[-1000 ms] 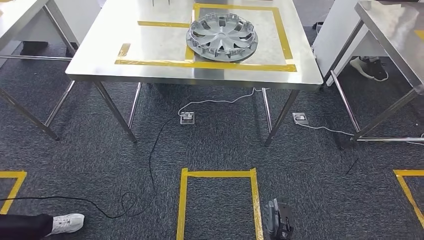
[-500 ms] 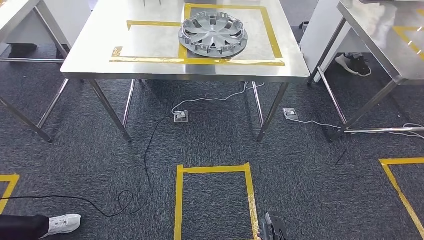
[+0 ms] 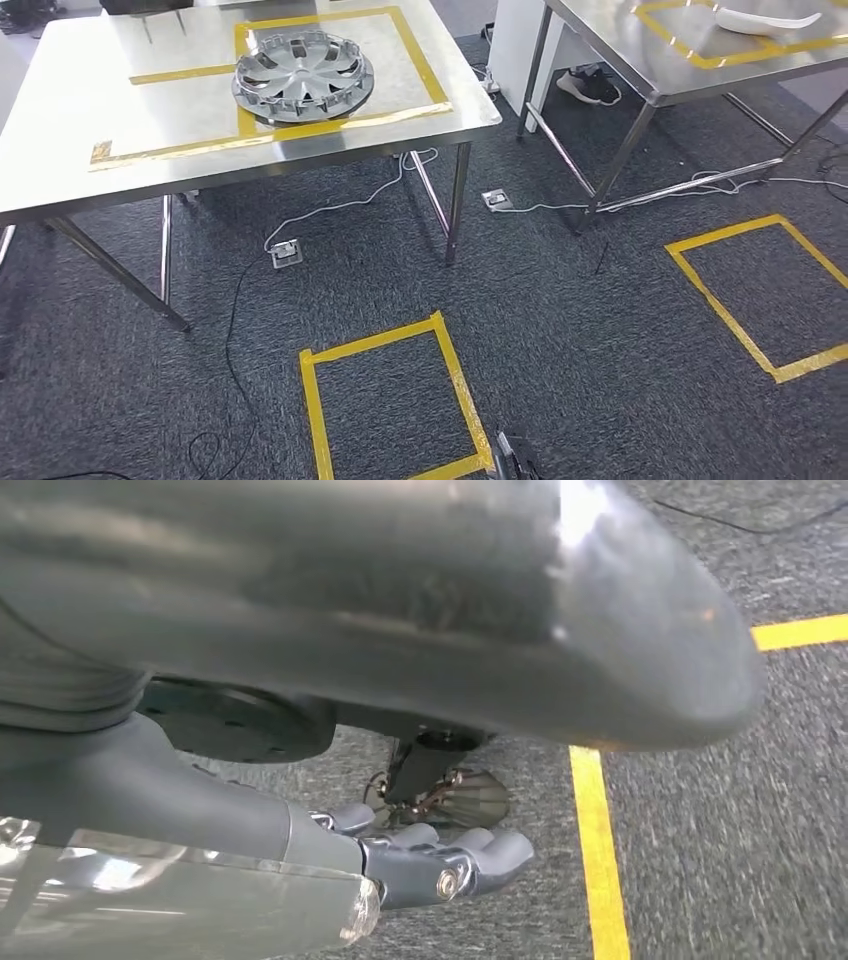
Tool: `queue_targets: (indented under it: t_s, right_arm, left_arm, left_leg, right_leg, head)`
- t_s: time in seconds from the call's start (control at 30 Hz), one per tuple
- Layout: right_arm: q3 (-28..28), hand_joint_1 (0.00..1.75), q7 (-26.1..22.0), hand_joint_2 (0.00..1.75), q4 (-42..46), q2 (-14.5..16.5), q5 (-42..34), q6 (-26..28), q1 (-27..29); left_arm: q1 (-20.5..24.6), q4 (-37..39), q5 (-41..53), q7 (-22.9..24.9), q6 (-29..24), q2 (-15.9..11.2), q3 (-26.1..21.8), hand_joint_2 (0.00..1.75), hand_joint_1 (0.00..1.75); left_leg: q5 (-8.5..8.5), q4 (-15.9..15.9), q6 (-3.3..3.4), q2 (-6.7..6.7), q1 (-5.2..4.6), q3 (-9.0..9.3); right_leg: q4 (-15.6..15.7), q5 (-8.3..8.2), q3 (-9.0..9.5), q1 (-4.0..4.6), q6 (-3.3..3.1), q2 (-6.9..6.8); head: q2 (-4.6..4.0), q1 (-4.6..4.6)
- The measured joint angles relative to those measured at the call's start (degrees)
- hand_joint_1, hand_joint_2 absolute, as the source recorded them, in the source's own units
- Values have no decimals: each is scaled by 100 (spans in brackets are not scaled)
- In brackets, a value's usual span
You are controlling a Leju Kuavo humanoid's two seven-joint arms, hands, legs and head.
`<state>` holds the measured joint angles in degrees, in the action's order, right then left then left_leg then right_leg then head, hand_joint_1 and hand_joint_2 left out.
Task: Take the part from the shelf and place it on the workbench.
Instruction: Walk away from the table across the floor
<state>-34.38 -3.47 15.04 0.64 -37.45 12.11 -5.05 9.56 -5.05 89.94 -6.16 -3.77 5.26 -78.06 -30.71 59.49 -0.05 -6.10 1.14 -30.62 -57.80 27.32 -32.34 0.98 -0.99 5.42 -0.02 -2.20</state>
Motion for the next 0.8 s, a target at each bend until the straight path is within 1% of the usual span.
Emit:
queue_targets:
  t_s: [0.03,0.07,0.1,0.13,0.17,0.2,0.23,0.27,0.3,0.33,0.37,0.4,0.43,0.47,0.5,0.53,0.57,0.6,0.63,0.67,0.7,0.73,0.77,0.8]
  right_arm:
    - [-10,0,12,0,-7,4,-8,-17,-7]
    - [-23,0,29,0,-15,8,-18,-35,-5]
    - [-38,0,48,0,-25,7,-27,-53,4]
    - [-55,0,69,0,-36,10,-34,-67,12]
    - [-70,0,89,0,-47,13,-38,-78,12]
    - [-80,0,104,0,-56,14,-40,-88,4]
    - [-87,0,115,0,-60,20,-42,-96,-8]
    - [-92,0,119,0,-64,21,-43,-102,-14]
    - [-97,0,121,0,-67,22,-45,-108,-10]
    - [-101,0,122,0,-73,24,-48,-110,2]
    - [-106,0,123,0,-80,24,-50,-109,13]
    - [-110,0,124,0,-87,24,-52,-108,20]
    - [-115,0,124,0,-96,23,-54,-106,16]
    - [-122,0,124,0,-103,22,-54,-105,6]
    - [-131,0,124,0,-108,21,-54,-105,-3]
    - [-139,0,124,0,-113,20,-53,-105,-5]
    - [-147,0,124,0,-116,19,-53,-105,1]
    - [-156,0,124,0,-122,17,-53,-105,13]
    - [-168,0,123,0,-130,15,-53,-105,20]
    - [-181,0,121,0,-140,11,-53,-106,15]
    - [-195,0,120,0,-148,11,-53,-108,3]
    - [-208,0,118,0,-154,15,-53,-110,-11]
    - [-219,0,117,0,-159,22,-54,-113,-19]
    - [-228,0,117,0,-163,28,-55,-114,-16]
  left_arm:
    - [-5,0,0,2,4,-2,1,0,0]
    - [-9,0,0,3,6,0,1,0,0]
    - [-9,-1,0,5,9,4,1,0,0]
    - [-6,-2,0,9,9,8,1,0,0]
    - [-4,-4,1,13,10,12,1,0,0]
    - [-8,-5,0,20,12,14,1,0,0]
    - [-17,-7,0,27,12,13,1,0,0]
    - [-27,-6,0,32,12,12,1,0,0]
    - [-32,-5,0,37,12,11,1,0,0]
    - [-31,-5,1,37,12,13,1,0,0]
    - [-24,-4,1,38,12,14,1,0,0]
    - [-14,-3,1,42,12,17,2,0,0]
    - [-3,-3,1,45,12,20,2,0,0]
    - [4,-3,1,50,12,22,3,0,0]
    - [10,-3,1,57,12,22,3,0,0]
    - [13,-3,1,66,12,23,3,0,0]
    - [15,-3,1,75,12,25,3,0,0]
    - [18,-2,1,85,12,26,3,0,0]
    - [22,-2,1,90,12,27,5,0,0]
    - [23,-2,1,91,12,27,7,0,0]
    - [19,-2,1,91,12,26,12,0,0]
    - [9,-1,1,91,12,25,20,0,0]
    - [-4,-1,1,90,12,25,27,0,0]
    - [-16,-1,1,85,12,24,33,0,0]
  left_leg:
    - [-16,-21,13,3,0,1]
    - [-2,-28,37,91,2,-5]
    - [15,-43,63,180,8,-7]
    - [33,-59,91,278,21,-8]
    - [48,-75,112,379,34,-11]
    - [55,-81,123,485,35,-16]
    - [57,-83,128,596,31,-26]
    - [57,-82,127,707,28,-34]
    - [55,-81,124,810,28,-40]
    - [52,-81,118,902,30,-42]
    - [48,-81,109,977,34,-40]
    - [43,-82,95,1041,38,-32]
    - [40,-85,77,1101,39,-23]
    - [38,-87,48,1152,37,-18]
    - [38,-90,13,1197,34,-14]
    - [40,-97,-22,1243,32,-8]
    - [44,-110,-61,1283,32,6]
    - [32,-116,-101,1267,39,18]
    - [-12,-84,-130,1130,46,17]
    - [-112,40,-149,939,47,-28]
    - [-267,283,-154,732,46,-136]
    - [-452,637,-147,575,37,-296]
    - [-619,1026,-138,535,24,-484]
    - [-702,1330,-133,544,14,-644]
  right_leg:
    - [-19,-15,-43,-8,38,81]
    - [-24,-38,-79,-22,75,171]
    - [-38,-41,-110,-27,110,207]
    - [-111,12,-160,-23,147,141]
    - [-286,133,-252,-23,184,1]
    - [-577,314,-388,-35,226,-193]
    - [-959,520,-562,-59,273,-369]
    - [-1325,680,-719,-90,313,-467]
    - [-1566,752,-810,-119,342,-516]
    - [-1600,713,-796,-144,361,-542]
    - [-1400,574,-667,-161,367,-565]
    - [-1018,379,-444,-169,359,-618]
    - [-590,237,-205,-156,338,-726]
    - [-247,144,-21,-132,296,-816]
    - [-32,111,86,-105,250,-884]
    - [38,133,105,-78,206,-904]
    - [44,123,90,-65,160,-853]
    - [74,103,98,-74,118,-804]
    - [116,74,113,-83,74,-757]
    - [158,41,132,-92,27,-711]
    - [191,10,148,-98,-12,-661]
    - [196,0,143,-82,-36,-603]
    - [190,-3,137,-65,-54,-536]
    - [180,-1,135,-49,-63,-457]
  head:
    - [0,-9]
    - [0,-18]
    - [0,-17]
    - [0,-36]
    - [0,-73]
    - [0,-115]
    - [0,-158]
    - [0,-179]
    - [0,-188]
    - [0,-200]
    - [0,-217]
    - [0,-238]
    - [0,-256]
    - [0,-269]
    - [0,-277]
    - [0,-276]
    - [0,-271]
    - [0,-269]
    - [0,-251]
    - [0,-226]
    - [0,-188]
    - [0,-137]
    - [0,-94]
    - [0,-58]
